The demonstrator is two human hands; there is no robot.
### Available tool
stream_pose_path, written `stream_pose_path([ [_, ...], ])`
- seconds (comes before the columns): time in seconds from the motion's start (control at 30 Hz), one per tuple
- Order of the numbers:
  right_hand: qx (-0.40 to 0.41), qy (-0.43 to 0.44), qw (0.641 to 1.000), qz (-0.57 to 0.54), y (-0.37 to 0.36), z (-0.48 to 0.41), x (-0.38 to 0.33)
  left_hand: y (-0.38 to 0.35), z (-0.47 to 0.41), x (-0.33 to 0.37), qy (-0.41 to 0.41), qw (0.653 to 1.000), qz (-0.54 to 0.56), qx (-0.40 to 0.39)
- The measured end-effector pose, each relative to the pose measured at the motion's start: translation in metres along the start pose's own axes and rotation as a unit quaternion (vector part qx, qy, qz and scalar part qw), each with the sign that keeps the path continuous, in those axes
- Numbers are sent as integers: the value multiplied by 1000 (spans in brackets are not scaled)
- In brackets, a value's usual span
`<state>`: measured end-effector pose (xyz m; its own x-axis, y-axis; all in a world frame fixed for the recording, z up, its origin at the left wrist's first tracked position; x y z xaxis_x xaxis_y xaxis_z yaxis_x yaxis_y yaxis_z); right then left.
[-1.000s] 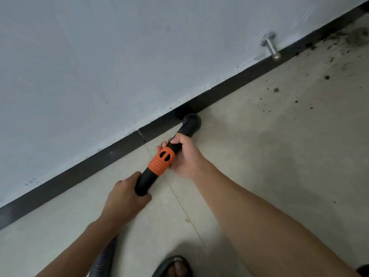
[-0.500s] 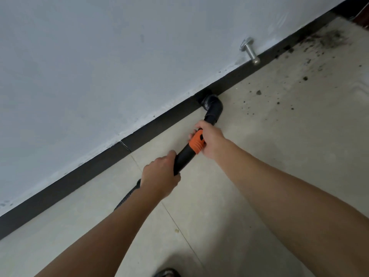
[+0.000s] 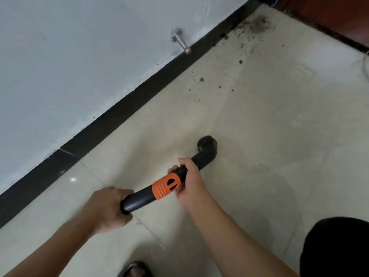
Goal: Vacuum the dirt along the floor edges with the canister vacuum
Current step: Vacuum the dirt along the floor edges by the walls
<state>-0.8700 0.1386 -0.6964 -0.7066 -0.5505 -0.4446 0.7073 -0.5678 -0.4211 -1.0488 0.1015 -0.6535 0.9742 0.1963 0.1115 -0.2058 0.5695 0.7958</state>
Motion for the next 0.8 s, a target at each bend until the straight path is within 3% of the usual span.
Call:
stream_pose_path([
  [0.2, 146, 77, 979, -116, 101, 18, -48, -6, -14, 102, -99, 991, -88, -13],
  [0.33, 173, 119, 969, -131, 113, 1, -96, 4, -27, 151, -132, 988, -76, 23],
  [0.57, 47, 69, 996, -10, 17, -32, -94, 19, -31, 88, 18, 997, 76, 19],
  [0.8, 176, 100, 975, -91, 92, 17, -77, -6, -21, 117, -61, 995, -57, -61],
])
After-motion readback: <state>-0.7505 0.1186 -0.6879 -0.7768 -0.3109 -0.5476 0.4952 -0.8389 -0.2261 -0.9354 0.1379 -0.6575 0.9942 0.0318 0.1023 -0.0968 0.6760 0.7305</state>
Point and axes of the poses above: each hand's wrist, its own z-axis away from the middle knuckle, its own y-axis out of the back of the hand, x = y × z, the point moved 8 cm from there along -z, towards the middle knuckle, and after that the axes turned 13 degrees about y, right-handed, at the moved point
